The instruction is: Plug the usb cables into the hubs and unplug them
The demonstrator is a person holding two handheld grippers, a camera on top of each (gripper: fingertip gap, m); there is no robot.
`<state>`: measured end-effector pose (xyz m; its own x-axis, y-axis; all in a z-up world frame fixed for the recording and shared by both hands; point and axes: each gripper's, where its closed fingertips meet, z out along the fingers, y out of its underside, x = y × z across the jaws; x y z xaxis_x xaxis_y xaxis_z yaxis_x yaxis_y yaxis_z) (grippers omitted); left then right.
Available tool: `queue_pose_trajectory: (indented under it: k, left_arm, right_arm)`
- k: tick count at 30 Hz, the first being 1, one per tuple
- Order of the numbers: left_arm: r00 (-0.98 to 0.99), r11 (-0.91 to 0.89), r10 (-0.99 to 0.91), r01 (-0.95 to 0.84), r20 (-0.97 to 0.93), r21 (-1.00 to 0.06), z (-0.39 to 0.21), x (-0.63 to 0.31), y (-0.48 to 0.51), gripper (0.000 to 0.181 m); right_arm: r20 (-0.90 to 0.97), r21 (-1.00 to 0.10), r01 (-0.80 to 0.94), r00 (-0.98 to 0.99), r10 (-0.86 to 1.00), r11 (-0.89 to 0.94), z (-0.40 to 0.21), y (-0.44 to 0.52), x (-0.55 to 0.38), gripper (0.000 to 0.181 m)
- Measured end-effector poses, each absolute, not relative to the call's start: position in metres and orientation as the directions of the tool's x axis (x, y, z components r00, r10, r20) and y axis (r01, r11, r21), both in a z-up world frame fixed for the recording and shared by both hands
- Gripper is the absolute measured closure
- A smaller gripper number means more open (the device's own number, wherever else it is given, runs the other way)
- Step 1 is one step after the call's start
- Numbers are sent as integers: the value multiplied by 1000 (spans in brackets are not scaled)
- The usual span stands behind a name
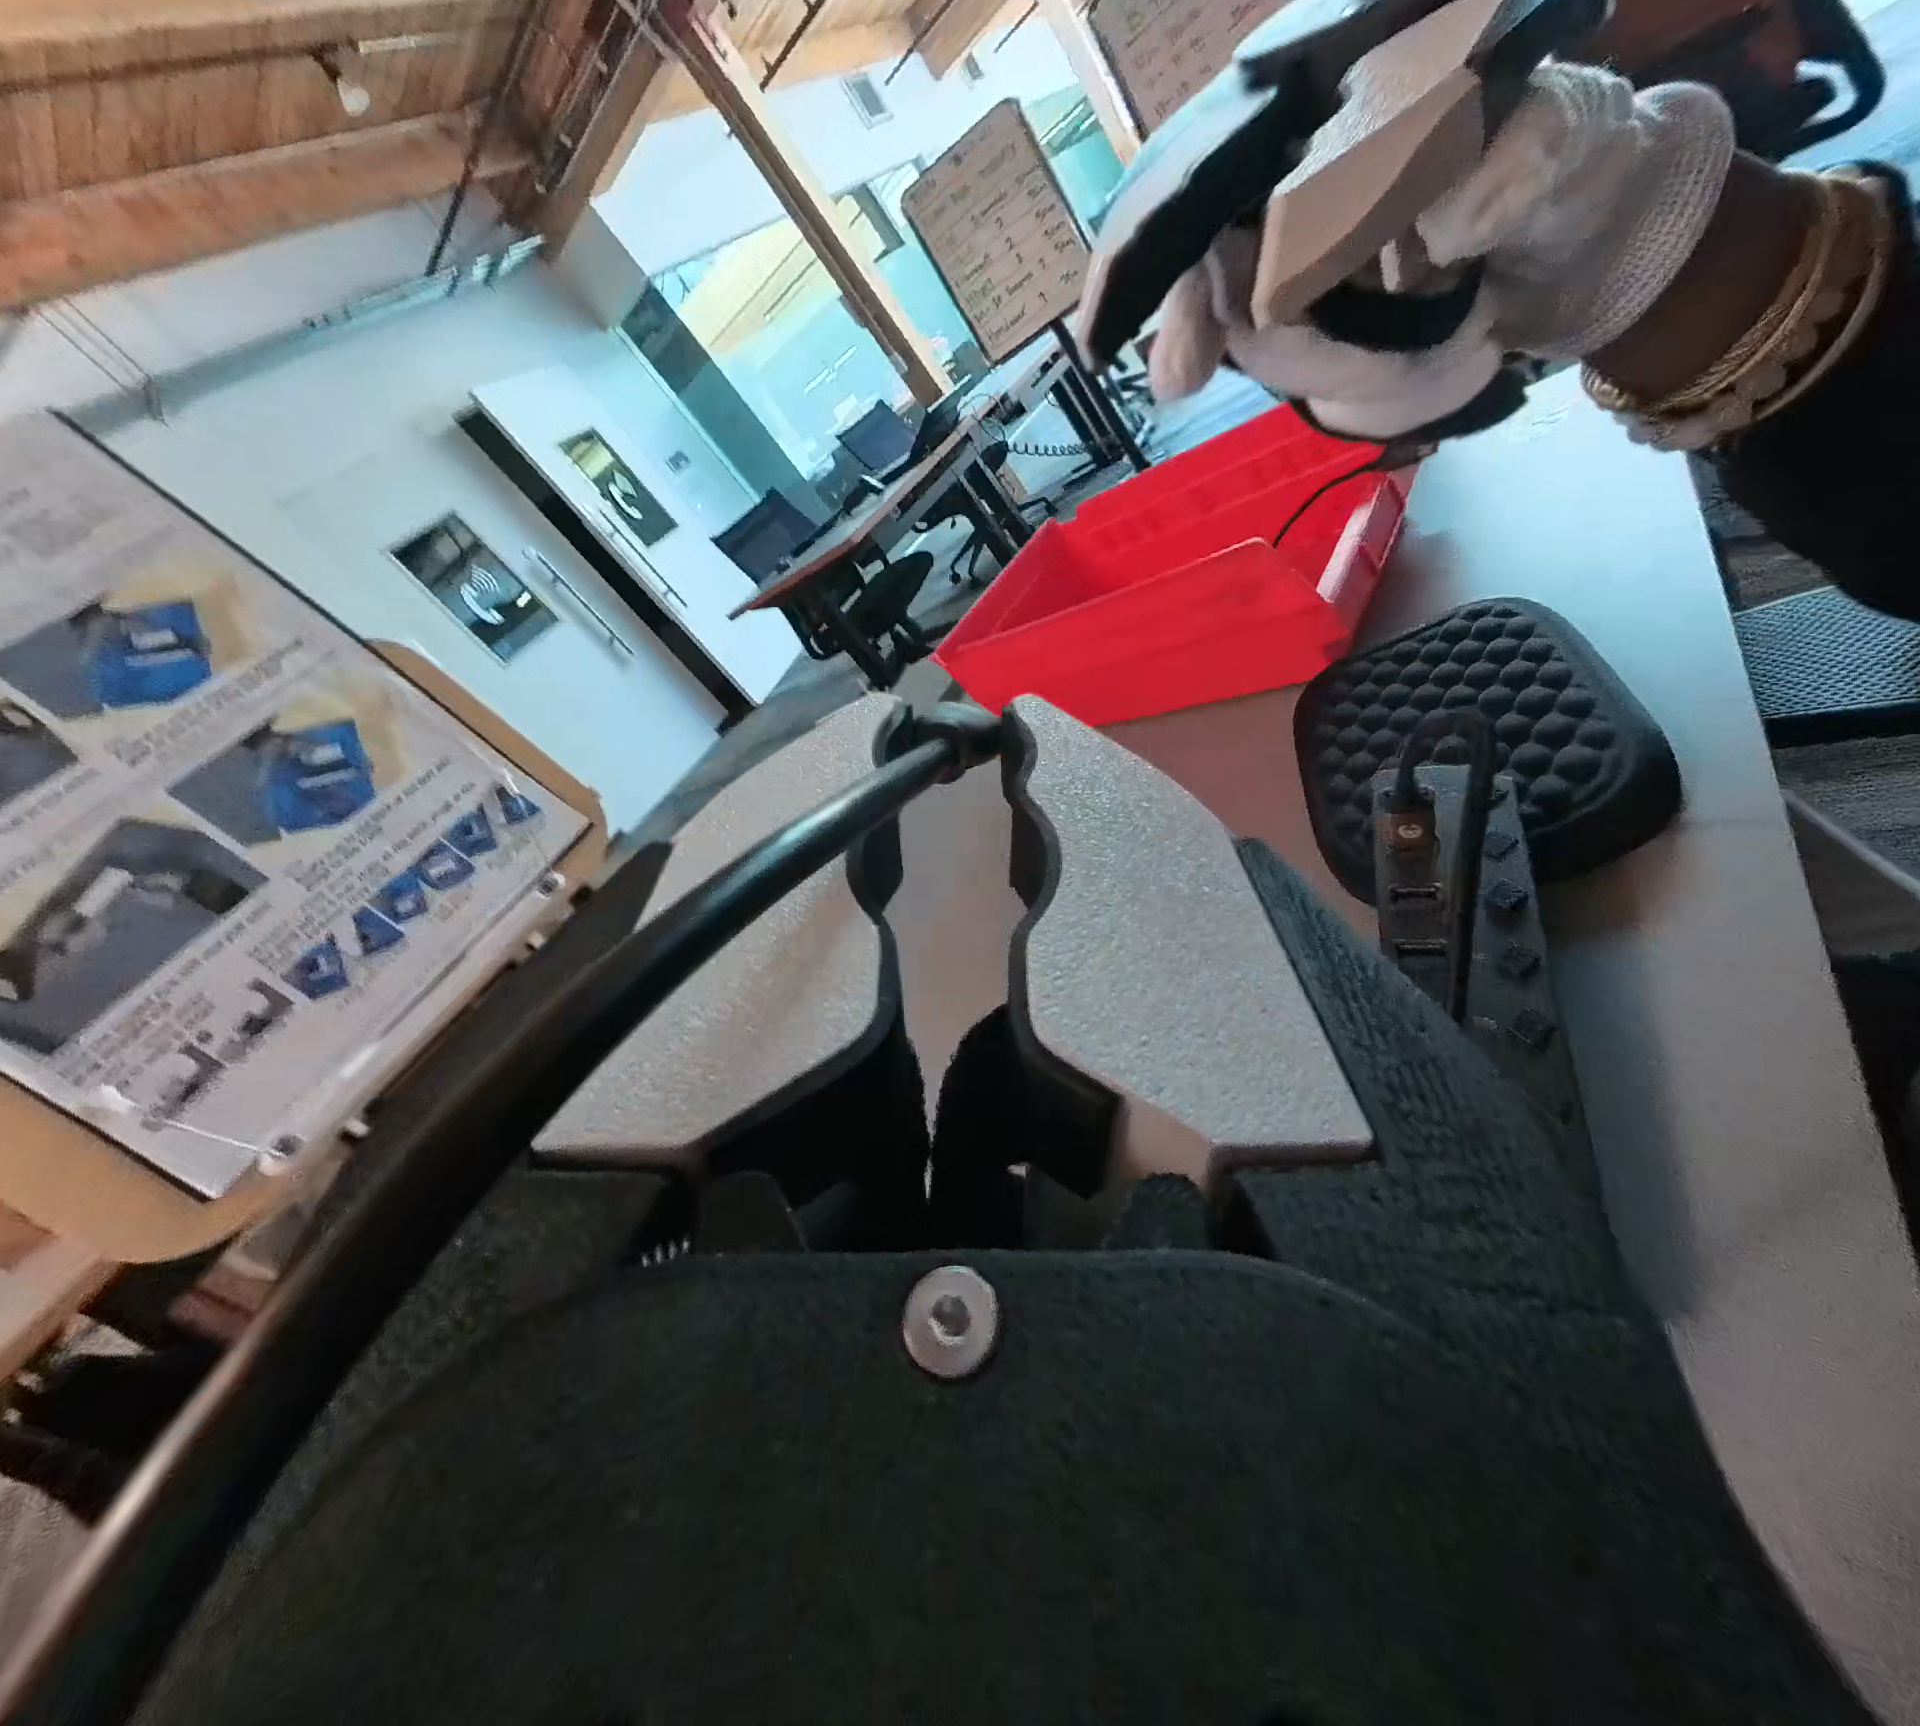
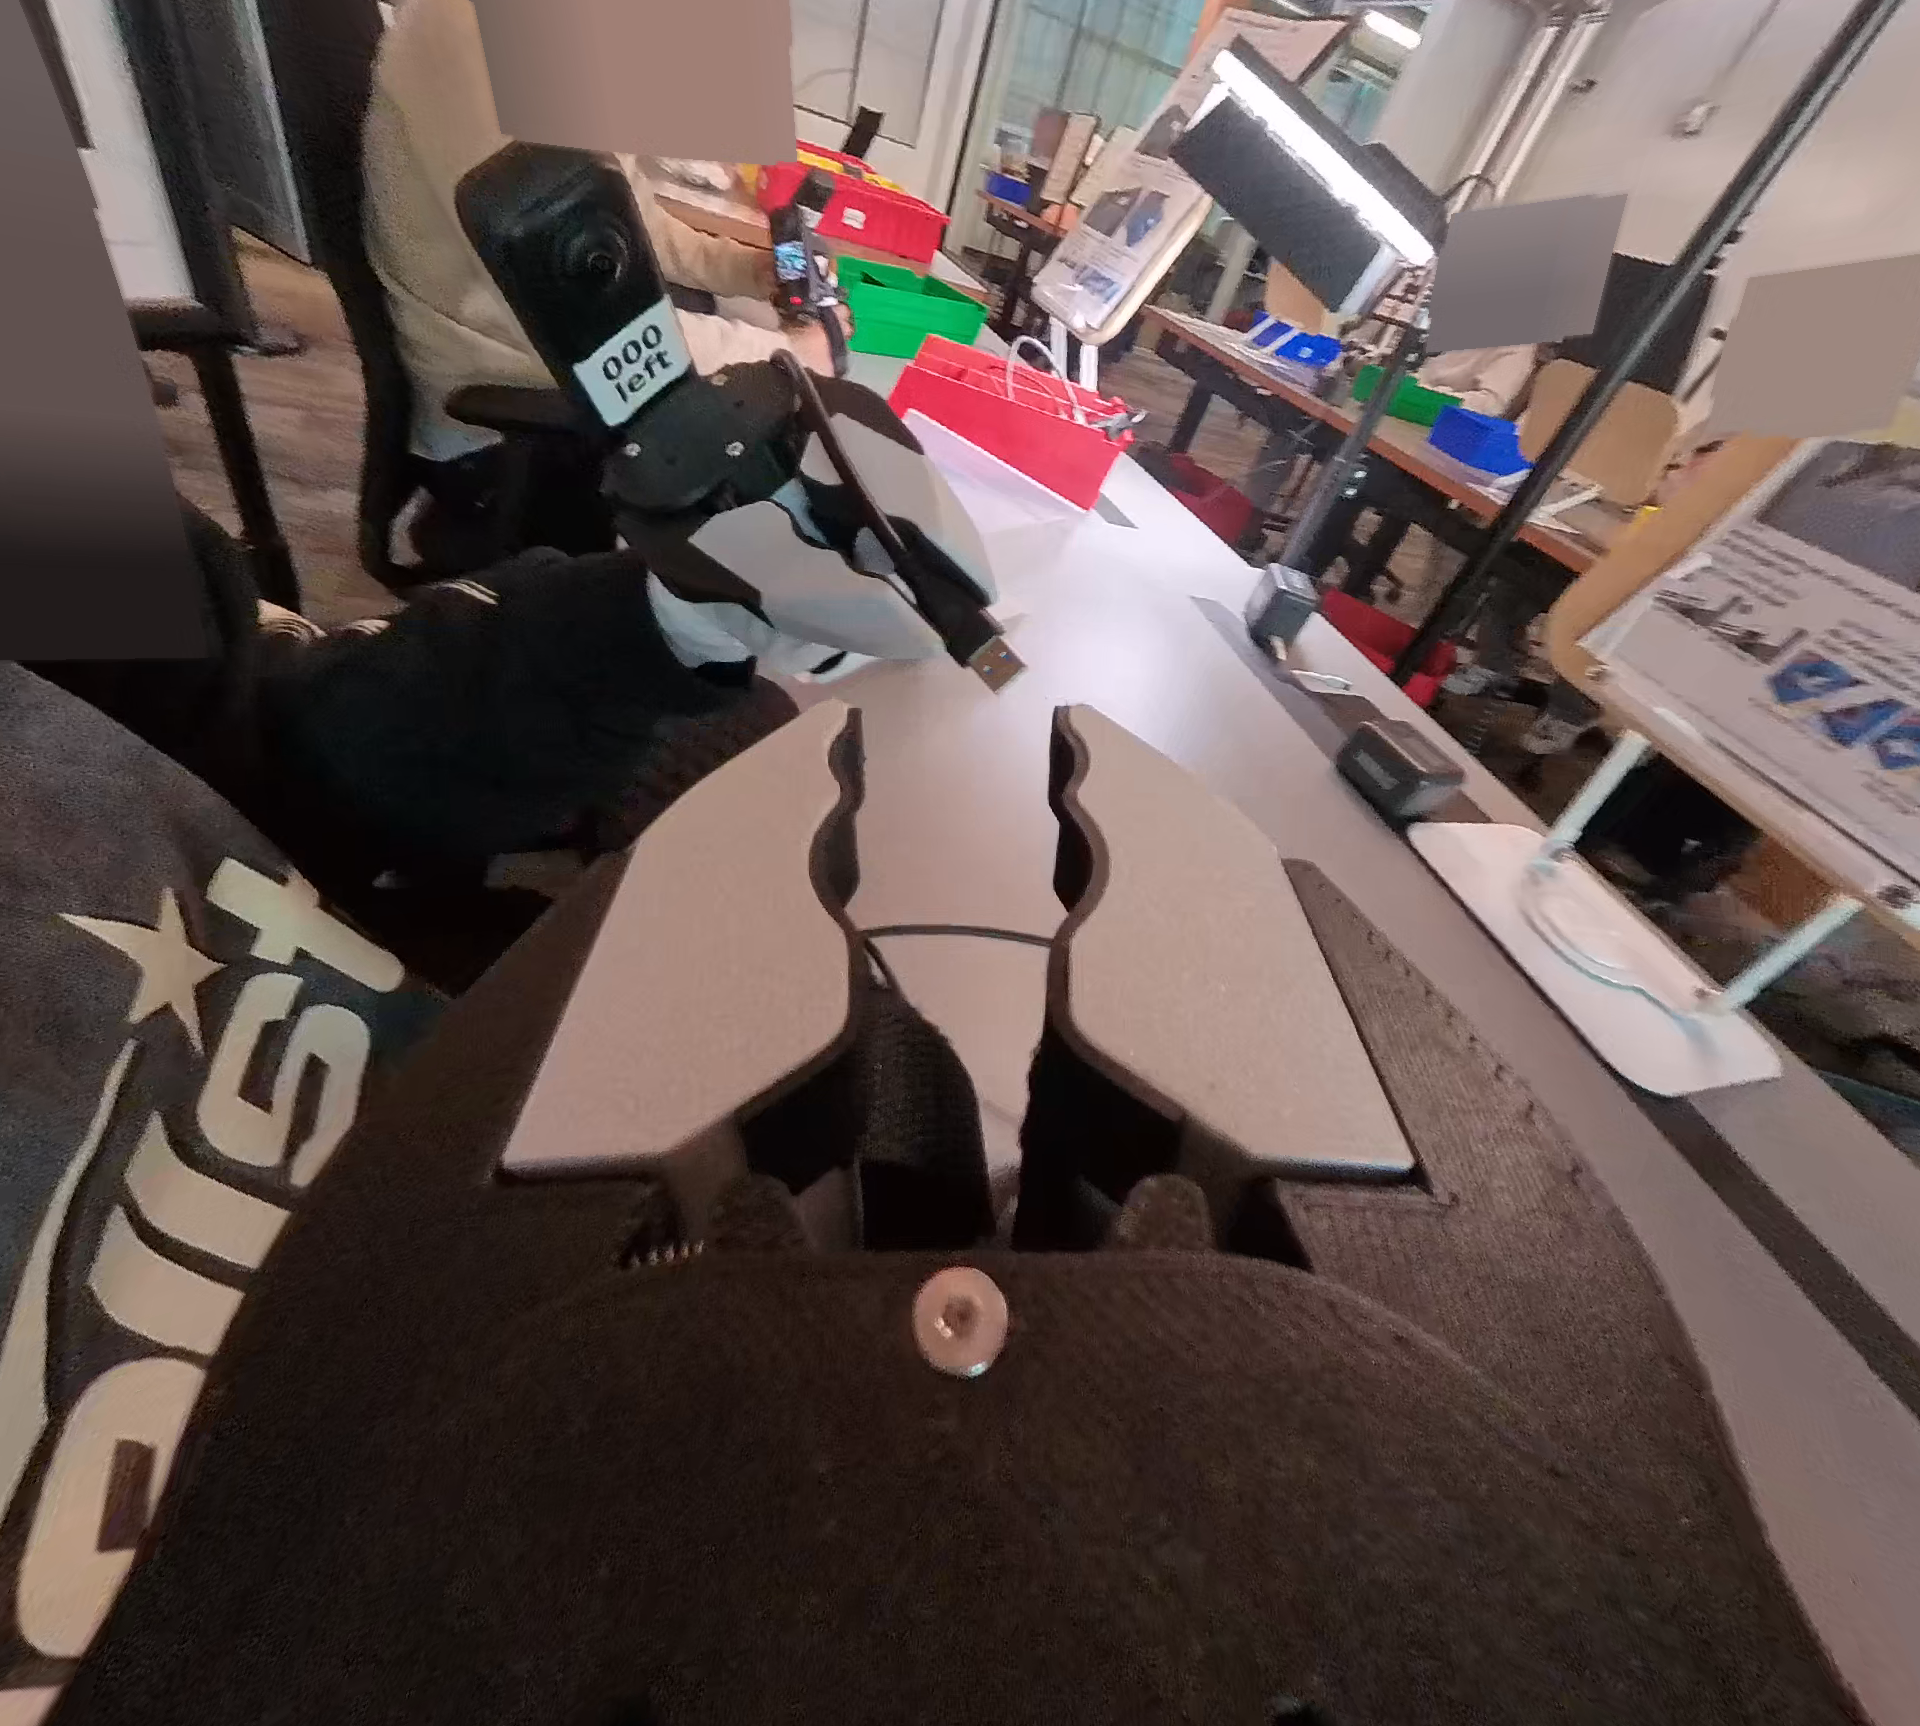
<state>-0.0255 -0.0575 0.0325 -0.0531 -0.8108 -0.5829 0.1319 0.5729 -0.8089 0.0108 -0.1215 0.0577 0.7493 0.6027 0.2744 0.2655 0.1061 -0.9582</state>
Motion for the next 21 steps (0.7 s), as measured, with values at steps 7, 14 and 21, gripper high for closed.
queue_pose_trajectory:
  k: [7, 14, 21]
  left_arm:
    - [-81, 516, -853, 22, -516, -856, 22, -25, -45, 166]
    - [-224, 479, -871, -184, -438, -858, -13, -23, -49, 166]
    - [-289, 471, -869, -231, -402, -851, -29, -13, -60, 166]
  right_arm:
    - [303, -927, 375, 692, 655, 32, 45, -142, 31, 158]
    - [292, -780, 603, 585, 757, -165, -18, -157, 47, 150]
    - [176, -597, 709, 573, 801, -376, -89, -151, 62, 106]
